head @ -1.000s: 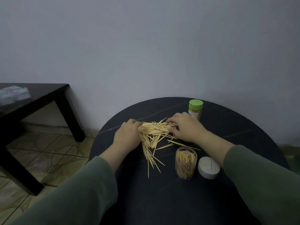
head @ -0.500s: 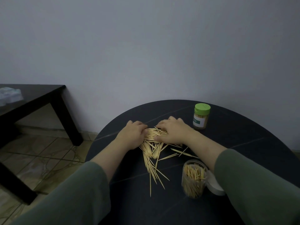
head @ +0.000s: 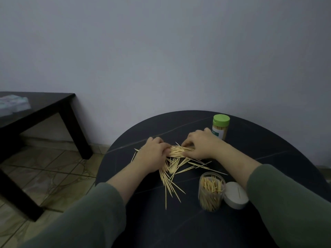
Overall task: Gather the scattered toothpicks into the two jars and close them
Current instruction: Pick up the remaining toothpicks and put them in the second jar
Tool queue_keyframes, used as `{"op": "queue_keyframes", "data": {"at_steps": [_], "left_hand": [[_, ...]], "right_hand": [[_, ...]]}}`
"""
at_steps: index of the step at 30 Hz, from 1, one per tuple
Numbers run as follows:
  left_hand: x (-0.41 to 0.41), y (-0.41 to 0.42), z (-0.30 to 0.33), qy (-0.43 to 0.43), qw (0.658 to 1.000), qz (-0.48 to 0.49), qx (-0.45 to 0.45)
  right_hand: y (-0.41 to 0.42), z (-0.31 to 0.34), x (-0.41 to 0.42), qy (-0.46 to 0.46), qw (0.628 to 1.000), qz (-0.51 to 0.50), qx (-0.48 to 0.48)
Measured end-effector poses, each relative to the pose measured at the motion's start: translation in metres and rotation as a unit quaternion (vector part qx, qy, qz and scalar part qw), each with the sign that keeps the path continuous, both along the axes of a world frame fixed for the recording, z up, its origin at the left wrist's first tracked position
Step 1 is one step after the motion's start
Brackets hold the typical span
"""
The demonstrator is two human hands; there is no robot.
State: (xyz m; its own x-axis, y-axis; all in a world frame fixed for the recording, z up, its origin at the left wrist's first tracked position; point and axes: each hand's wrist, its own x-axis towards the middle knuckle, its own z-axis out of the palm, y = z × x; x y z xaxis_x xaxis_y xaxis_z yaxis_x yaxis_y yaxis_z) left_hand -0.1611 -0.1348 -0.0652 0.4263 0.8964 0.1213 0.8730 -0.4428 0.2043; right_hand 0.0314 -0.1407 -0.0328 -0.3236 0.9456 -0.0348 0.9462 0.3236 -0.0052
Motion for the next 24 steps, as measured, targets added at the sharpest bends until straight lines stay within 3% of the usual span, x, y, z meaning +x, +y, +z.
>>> {"op": "queue_keyframes", "data": {"at_steps": [4, 8, 12, 14, 19, 24], "left_hand": [[-0.003, -0.006, 0.0, -0.033, 0.999, 0.019, 0.004], [-0.012, -0.008, 0.009, -0.004, 0.975, 0.215, 0.051], [-0.022, -0.014, 0.017, 0.095, 0.93, 0.347, -0.072], [-0.027, -0.015, 0.017, 0.102, 0.925, 0.351, -0.101], [-0.017, -0.015, 0.006, 0.108, 0.966, 0.216, -0.09], [0.001, -0.025, 0.015, -0.026, 0.965, 0.228, -0.125]], "right_hand": [[-0.003, 0.004, -0.001, -0.004, 1.0, 0.001, -0.008], [-0.007, 0.004, -0.008, -0.004, 1.0, 0.009, 0.007], [-0.007, 0.004, -0.013, -0.013, 1.0, 0.011, 0.007], [-0.006, 0.003, -0.016, -0.011, 1.0, 0.01, 0.004], [-0.006, 0.004, -0.016, -0.004, 1.0, 0.007, -0.005], [-0.007, 0.005, -0.01, -0.001, 1.0, 0.005, -0.012]]}}
